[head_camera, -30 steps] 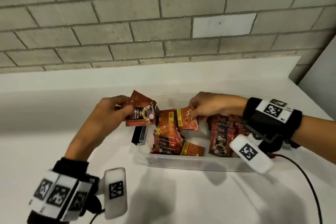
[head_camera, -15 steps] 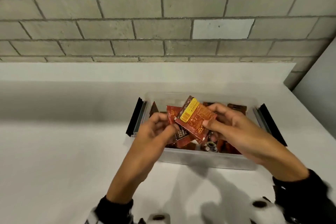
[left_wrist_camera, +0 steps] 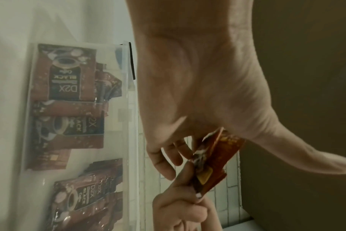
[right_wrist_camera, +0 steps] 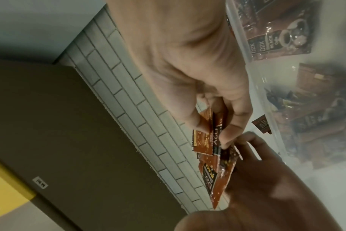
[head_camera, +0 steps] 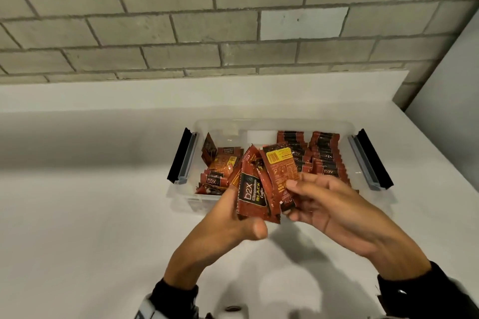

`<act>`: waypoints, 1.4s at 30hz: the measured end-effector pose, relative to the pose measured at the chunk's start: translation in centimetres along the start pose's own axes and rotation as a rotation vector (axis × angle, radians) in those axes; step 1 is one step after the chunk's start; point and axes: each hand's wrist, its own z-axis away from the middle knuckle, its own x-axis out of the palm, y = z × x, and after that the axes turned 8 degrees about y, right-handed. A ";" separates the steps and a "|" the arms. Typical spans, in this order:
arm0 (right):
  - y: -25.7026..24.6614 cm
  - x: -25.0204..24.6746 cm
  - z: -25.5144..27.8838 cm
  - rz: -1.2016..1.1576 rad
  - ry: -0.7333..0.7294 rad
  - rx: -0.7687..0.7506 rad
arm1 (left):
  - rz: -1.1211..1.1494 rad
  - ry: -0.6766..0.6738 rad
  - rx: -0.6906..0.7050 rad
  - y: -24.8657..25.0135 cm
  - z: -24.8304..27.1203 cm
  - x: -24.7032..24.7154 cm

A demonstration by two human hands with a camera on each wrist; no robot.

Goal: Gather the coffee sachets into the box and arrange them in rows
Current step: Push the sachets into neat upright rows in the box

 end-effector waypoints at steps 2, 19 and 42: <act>0.2 0.1 0.2 0.002 -0.025 0.000 | 0.028 -0.016 0.018 0.0 0.0 0.7; 0.5 -3.1 0.3 0.952 0.412 -1.169 | 0.573 0.352 -0.050 0.4 -1.7 2.2; -0.4 -2.6 -0.5 0.529 0.142 -0.628 | 0.518 0.354 -0.044 0.2 -1.8 2.7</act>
